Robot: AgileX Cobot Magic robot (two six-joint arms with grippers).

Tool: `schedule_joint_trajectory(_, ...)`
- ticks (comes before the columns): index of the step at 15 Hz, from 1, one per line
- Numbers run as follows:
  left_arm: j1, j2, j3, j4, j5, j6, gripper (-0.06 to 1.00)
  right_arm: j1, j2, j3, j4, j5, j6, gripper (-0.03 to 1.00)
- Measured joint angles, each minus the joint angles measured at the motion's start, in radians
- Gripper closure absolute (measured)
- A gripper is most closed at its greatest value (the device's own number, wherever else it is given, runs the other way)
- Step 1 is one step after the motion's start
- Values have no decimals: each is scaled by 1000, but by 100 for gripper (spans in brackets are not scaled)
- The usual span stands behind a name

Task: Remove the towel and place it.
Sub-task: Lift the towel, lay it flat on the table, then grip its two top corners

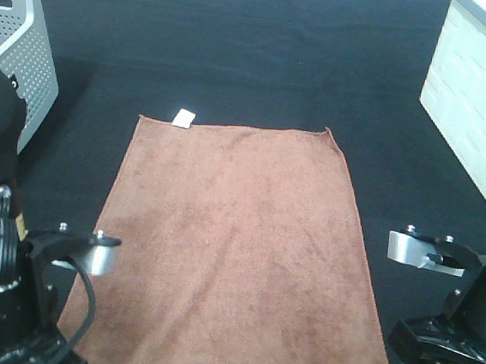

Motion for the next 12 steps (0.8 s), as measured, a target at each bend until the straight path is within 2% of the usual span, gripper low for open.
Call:
schedule_joint_trajectory(2,-40,0,0,3,15,-23,28,0,0,0,3,6,1,34)
schedule_joint_trajectory(3,-52,0,0,3,15,-25,23,0,0,0,5,10,1,31)
schedule_joint_trajectory(5,-57,0,0,3,15,-25,20,0,0,0,4,14,0,29)
schedule_joint_trajectory(8,-57,0,-21,19,16,-26,20,0,0,0,-4,-39,-1,28)
schedule_joint_trajectory(9,-57,0,-52,43,17,-26,20,0,0,0,-4,-67,-1,28)
schedule_joint_trajectory(10,-48,0,-133,124,18,-26,20,0,1,-24,-16,-118,-1,28)
schedule_joint_trajectory(12,18,0,-233,202,19,-26,20,-1,1,-133,-52,-129,6,28)
